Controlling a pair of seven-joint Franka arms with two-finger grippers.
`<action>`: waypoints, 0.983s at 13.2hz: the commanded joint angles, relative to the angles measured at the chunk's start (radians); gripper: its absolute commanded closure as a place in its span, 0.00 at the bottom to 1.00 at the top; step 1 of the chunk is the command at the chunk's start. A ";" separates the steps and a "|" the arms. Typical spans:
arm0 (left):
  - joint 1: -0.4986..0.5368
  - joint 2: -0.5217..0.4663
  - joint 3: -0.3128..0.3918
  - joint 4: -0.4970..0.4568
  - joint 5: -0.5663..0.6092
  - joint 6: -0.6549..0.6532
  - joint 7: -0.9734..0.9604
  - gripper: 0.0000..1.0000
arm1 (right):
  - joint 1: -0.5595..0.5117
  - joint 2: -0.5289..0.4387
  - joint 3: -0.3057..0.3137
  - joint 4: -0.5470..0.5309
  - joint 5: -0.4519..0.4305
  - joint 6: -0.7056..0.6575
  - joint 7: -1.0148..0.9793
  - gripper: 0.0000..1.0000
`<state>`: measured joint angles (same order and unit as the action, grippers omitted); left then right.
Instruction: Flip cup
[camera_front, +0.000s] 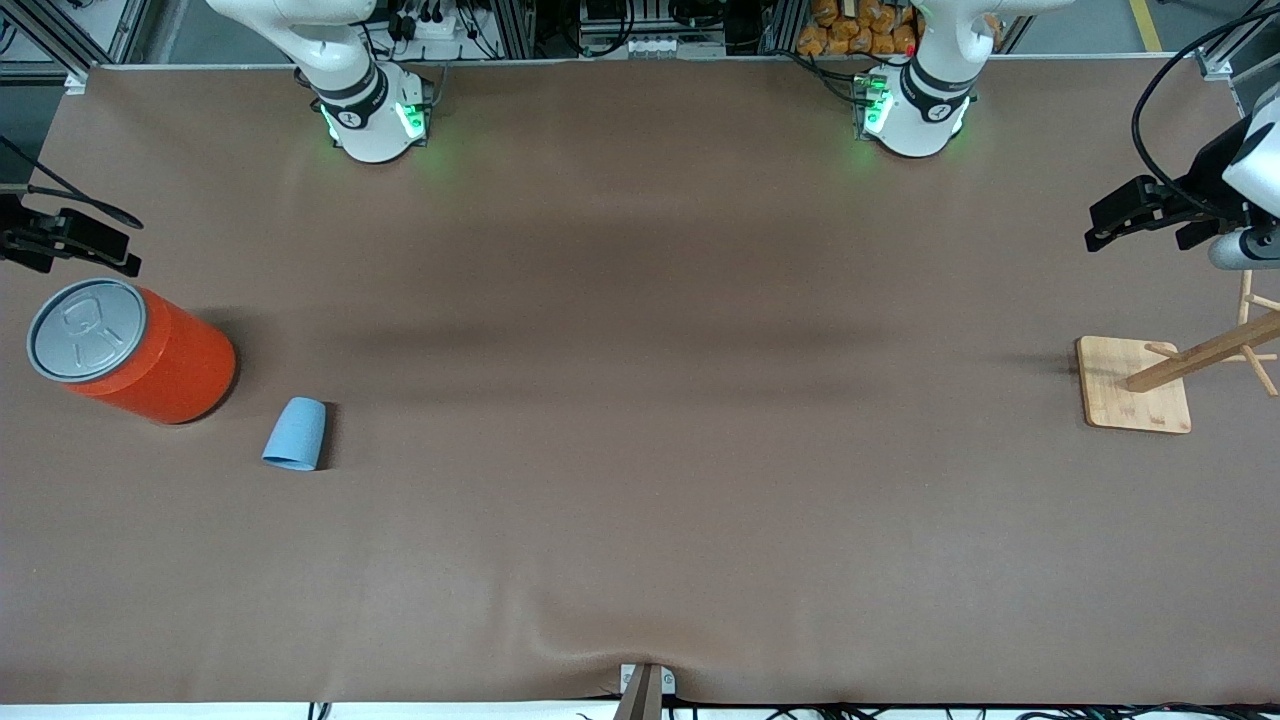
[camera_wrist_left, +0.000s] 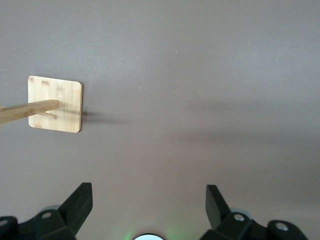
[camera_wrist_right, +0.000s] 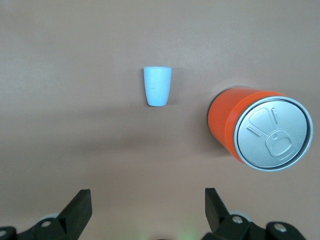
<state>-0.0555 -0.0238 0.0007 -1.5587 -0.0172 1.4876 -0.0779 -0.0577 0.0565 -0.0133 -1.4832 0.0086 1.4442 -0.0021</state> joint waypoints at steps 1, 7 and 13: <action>0.002 0.016 -0.002 0.022 -0.014 -0.016 0.006 0.00 | -0.007 0.054 0.010 0.000 0.004 -0.062 -0.003 0.00; 0.005 0.016 -0.002 0.020 -0.014 -0.016 0.010 0.00 | -0.011 0.279 0.012 -0.018 0.017 0.019 -0.009 0.00; 0.005 0.016 -0.002 0.019 -0.015 -0.016 0.012 0.00 | -0.008 0.411 0.012 -0.094 0.010 0.370 -0.013 0.00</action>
<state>-0.0544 -0.0166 0.0008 -1.5590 -0.0172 1.4876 -0.0779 -0.0592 0.4359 -0.0086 -1.5703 0.0142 1.7394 -0.0041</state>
